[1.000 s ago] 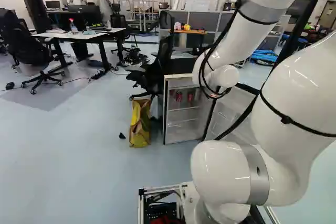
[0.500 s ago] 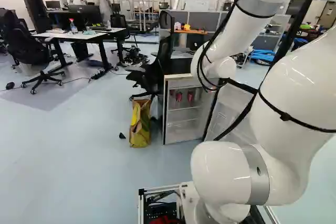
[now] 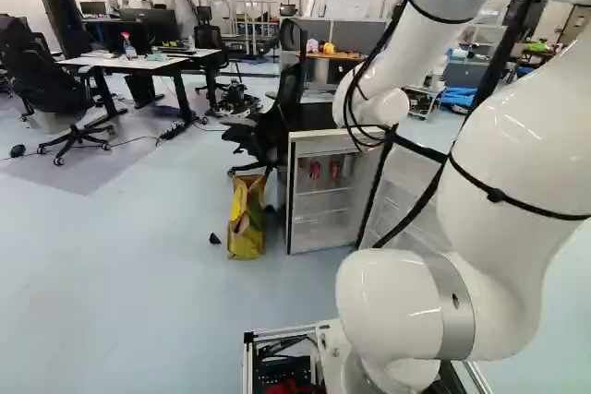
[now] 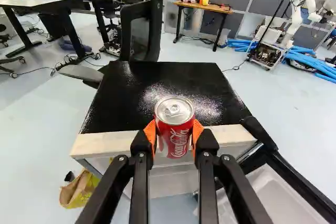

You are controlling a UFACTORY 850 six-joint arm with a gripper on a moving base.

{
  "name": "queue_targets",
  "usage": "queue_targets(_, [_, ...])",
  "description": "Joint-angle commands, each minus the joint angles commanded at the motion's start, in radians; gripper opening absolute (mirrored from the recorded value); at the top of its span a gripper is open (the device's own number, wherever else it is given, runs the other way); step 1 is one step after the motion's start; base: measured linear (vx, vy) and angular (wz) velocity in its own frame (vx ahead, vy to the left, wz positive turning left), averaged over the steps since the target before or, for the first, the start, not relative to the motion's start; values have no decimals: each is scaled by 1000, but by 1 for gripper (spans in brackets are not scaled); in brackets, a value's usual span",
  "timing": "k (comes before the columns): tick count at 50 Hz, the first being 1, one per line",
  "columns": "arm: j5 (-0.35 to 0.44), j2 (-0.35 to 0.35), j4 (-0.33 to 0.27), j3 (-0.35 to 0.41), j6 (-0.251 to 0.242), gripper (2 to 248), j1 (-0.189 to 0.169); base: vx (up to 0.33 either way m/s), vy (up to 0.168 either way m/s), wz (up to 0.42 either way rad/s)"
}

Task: Grab a drink from the fridge

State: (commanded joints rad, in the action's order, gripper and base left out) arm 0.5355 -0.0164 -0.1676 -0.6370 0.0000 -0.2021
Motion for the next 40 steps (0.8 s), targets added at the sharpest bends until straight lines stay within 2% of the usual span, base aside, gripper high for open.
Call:
queue_targets(18, [-3,-62,0,-65,0,90,14,0,0,0])
queue_targets(40, [-50,-133,0,-141,0,90,30,0,0,0])
